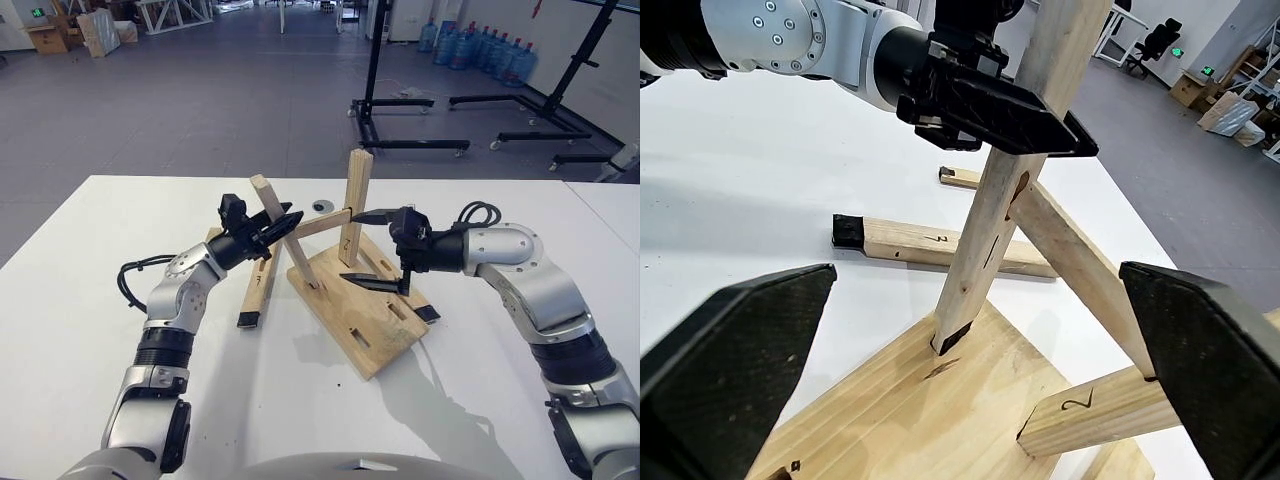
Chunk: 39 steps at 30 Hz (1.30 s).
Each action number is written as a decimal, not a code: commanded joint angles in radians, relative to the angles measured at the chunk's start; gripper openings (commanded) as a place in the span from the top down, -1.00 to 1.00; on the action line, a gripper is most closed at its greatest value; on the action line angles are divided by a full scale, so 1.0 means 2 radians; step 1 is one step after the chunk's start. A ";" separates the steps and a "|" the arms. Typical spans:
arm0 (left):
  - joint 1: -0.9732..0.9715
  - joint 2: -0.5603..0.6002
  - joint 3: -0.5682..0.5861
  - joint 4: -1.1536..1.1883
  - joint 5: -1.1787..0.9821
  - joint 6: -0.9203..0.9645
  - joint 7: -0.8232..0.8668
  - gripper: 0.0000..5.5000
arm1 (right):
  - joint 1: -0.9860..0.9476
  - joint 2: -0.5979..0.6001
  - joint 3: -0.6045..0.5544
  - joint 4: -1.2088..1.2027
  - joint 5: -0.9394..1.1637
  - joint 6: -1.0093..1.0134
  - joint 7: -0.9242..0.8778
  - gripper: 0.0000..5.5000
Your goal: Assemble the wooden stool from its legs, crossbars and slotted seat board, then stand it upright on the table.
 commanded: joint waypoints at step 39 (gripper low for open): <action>0.038 -0.008 -0.070 -0.035 0.078 -0.008 -0.006 0.27 | -0.049 0.095 0.211 0.331 -0.411 -0.305 -0.255 -0.90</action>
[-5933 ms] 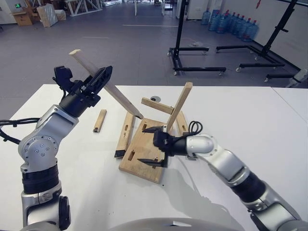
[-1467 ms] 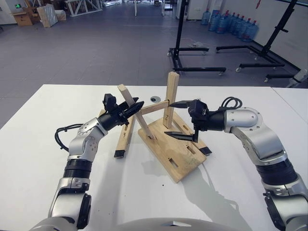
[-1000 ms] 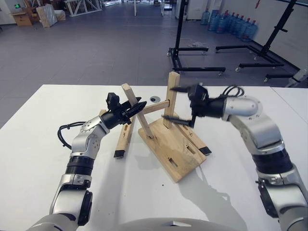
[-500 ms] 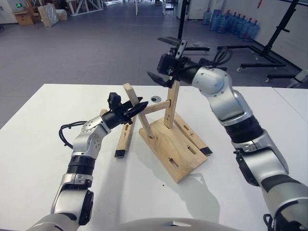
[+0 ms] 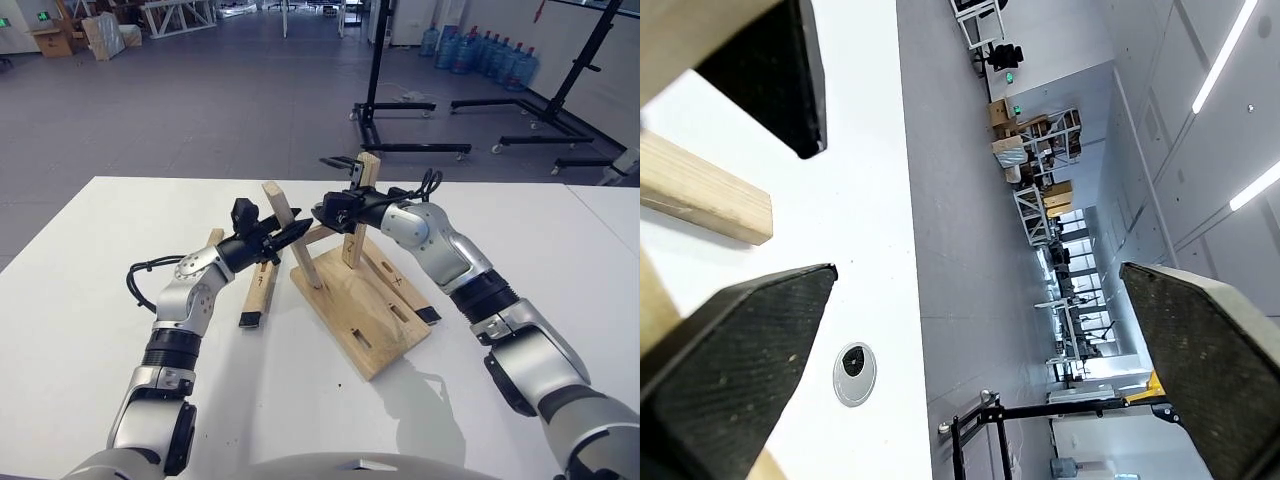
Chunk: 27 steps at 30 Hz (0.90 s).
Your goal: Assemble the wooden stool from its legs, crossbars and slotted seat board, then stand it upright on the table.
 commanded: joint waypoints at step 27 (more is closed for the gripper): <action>0.019 -0.007 -0.066 -0.009 0.042 -0.002 0.035 0.27 | -0.100 -0.026 -0.101 -0.087 0.039 0.097 0.074 -0.90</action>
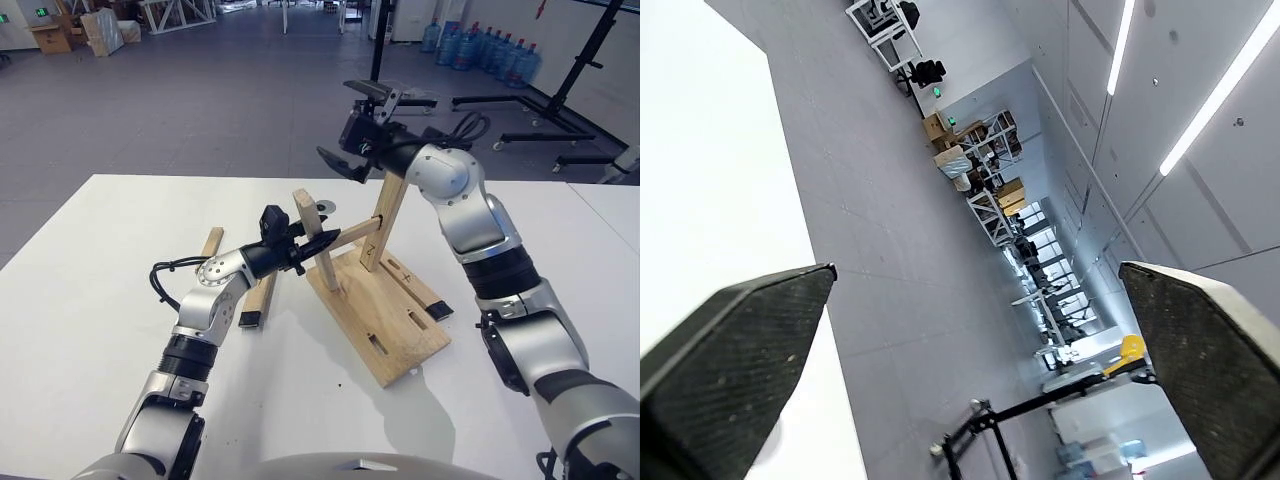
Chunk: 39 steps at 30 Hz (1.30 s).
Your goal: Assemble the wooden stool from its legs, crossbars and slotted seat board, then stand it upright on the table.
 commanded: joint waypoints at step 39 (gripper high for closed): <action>0.154 0.116 0.109 -0.248 -0.042 0.138 0.042 -0.81 | 0.000 0.023 -0.043 -0.025 0.029 0.020 -0.017 -0.90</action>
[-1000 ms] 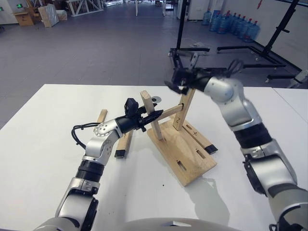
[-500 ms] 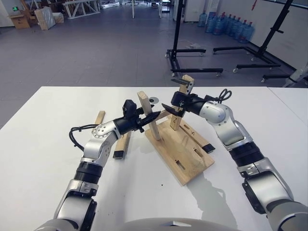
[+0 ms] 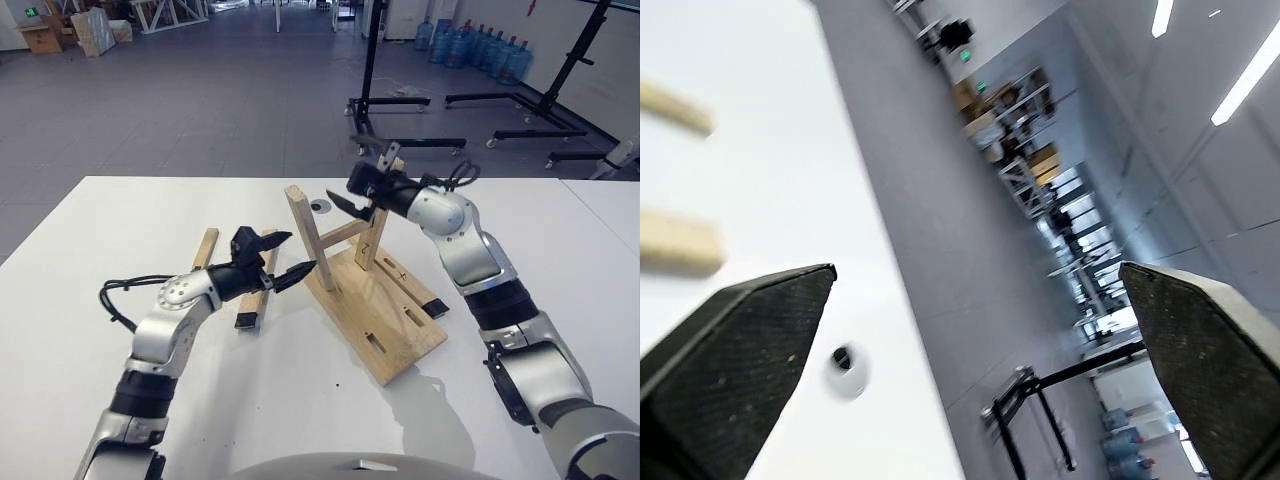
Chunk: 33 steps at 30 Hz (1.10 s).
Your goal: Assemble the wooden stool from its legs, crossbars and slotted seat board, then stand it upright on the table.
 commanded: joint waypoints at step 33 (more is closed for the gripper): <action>-0.166 -0.025 0.084 0.488 0.124 -0.057 0.263 -0.83 | -0.065 -0.030 -0.197 -0.075 0.233 0.212 -0.015 -0.90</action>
